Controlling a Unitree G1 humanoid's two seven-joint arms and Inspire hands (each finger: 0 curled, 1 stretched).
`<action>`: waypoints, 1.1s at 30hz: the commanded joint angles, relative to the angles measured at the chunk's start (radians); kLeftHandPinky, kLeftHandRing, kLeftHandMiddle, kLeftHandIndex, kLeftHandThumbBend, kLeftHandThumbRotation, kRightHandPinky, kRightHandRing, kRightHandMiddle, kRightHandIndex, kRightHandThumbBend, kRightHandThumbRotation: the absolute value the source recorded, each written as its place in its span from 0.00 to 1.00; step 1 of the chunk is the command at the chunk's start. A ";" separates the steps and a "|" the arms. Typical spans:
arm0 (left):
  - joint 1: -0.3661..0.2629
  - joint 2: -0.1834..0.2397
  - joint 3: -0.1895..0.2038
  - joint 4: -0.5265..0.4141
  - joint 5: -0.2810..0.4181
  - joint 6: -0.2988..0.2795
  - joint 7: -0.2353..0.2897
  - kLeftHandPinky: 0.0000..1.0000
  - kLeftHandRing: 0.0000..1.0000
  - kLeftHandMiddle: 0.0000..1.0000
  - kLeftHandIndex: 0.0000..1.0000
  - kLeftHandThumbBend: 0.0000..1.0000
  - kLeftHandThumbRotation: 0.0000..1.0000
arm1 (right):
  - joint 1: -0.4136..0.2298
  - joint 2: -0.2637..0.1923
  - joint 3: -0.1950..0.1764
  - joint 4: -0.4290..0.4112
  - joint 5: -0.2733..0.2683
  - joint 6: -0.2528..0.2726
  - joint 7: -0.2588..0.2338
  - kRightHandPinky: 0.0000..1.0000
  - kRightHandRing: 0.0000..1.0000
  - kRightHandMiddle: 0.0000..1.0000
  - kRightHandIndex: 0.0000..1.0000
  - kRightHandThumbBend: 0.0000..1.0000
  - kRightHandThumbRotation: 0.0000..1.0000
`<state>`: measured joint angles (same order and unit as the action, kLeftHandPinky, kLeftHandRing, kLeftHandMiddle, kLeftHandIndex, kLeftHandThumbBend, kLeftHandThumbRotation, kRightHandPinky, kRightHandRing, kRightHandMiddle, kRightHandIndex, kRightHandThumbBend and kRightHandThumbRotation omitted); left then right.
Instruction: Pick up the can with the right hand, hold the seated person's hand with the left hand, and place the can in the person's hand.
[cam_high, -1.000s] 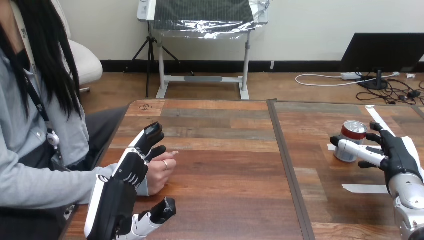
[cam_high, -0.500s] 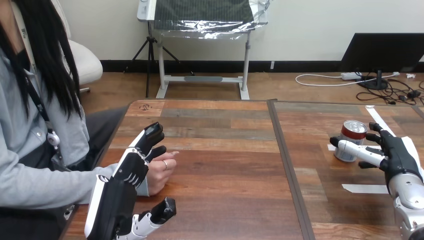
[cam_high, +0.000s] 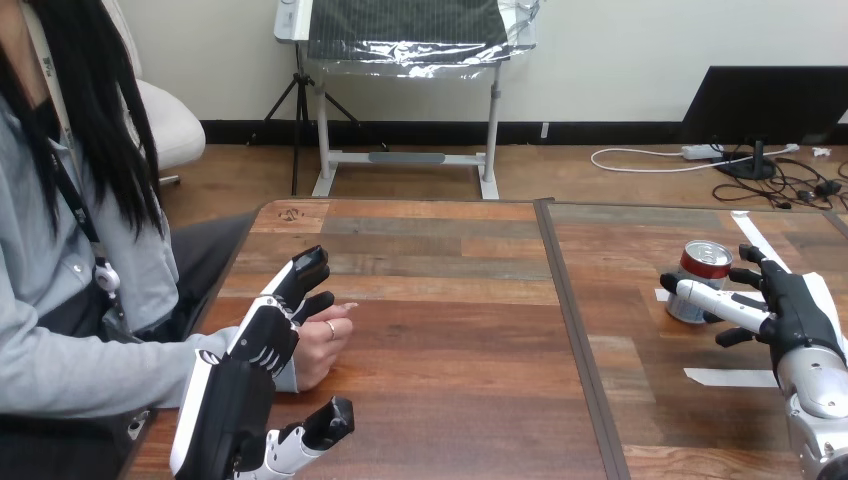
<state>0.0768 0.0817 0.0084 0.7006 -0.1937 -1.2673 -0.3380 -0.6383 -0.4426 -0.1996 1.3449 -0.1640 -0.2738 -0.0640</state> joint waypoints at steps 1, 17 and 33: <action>-0.052 0.004 0.000 -0.028 -0.001 -0.006 0.001 0.84 0.90 0.90 0.87 1.00 0.66 | -0.096 -0.033 0.010 -0.005 -0.006 -0.010 -0.013 0.34 0.50 0.88 0.94 0.98 0.34; -0.058 0.001 -0.001 -0.024 -0.005 -0.007 -0.001 0.83 0.89 0.90 0.87 1.00 0.66 | -0.082 -0.033 0.009 -0.013 0.001 -0.026 -0.024 0.55 0.71 0.88 0.94 1.00 0.41; -0.058 0.001 0.006 -0.019 0.011 -0.008 0.005 0.83 0.90 0.90 0.87 1.00 0.66 | -0.062 -0.027 -0.012 -0.030 0.032 -0.060 -0.013 0.75 0.84 0.92 0.96 0.98 0.40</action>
<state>0.0761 0.0816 0.0109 0.7007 -0.1925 -1.2673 -0.3390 -0.6381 -0.4426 -0.1975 1.3448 -0.1574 -0.2842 -0.0798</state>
